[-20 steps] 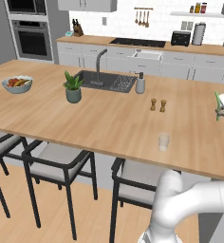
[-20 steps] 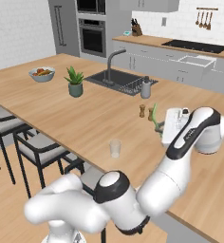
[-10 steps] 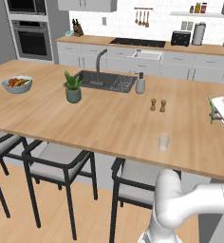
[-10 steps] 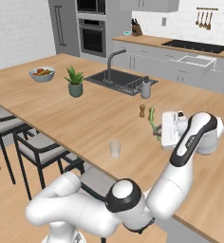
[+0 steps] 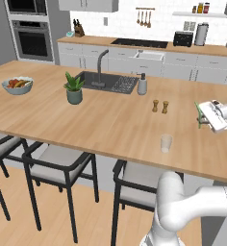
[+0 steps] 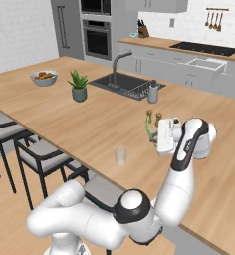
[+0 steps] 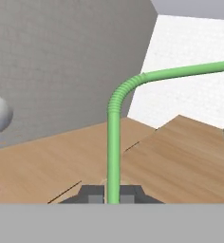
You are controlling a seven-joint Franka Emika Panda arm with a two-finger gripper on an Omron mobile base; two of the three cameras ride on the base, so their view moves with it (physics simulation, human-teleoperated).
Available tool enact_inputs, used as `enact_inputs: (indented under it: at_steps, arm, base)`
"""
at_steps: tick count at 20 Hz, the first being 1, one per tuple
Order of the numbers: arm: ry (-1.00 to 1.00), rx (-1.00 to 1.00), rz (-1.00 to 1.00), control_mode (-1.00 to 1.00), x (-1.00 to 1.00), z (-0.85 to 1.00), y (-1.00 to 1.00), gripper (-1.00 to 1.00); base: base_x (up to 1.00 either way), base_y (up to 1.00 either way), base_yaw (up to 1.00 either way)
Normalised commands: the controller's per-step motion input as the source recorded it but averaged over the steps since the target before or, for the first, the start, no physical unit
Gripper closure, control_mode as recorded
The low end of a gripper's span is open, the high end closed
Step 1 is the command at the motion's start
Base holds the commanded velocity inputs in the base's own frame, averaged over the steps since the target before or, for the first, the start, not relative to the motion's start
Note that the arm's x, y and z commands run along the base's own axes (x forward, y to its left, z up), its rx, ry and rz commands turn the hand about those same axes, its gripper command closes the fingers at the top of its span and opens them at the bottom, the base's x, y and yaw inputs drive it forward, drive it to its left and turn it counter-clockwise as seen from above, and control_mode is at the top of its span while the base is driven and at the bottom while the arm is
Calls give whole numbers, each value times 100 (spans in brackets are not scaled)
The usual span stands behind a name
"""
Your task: Take a straw from the drawer in front and place it inside the glass cup on the dining counter.
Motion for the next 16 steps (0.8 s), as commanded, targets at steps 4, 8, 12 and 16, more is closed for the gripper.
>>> enact_inputs:
  at_steps: [4, 8, 12, 16]
  arm:
    - [2, 0, 1, -100, 29, -46, 31, 100]
    - [3, 0, 1, -100, 29, -42, 30, 100]
    - [0, 0, 2, -100, 31, -28, 14, 100]
    - [0, 0, 3, -100, 25, -26, 5, 100]
  base:
    - [0, 0, 0]
    - [0, 0, 0]
    - [0, 0, 0]
    - [0, 0, 0]
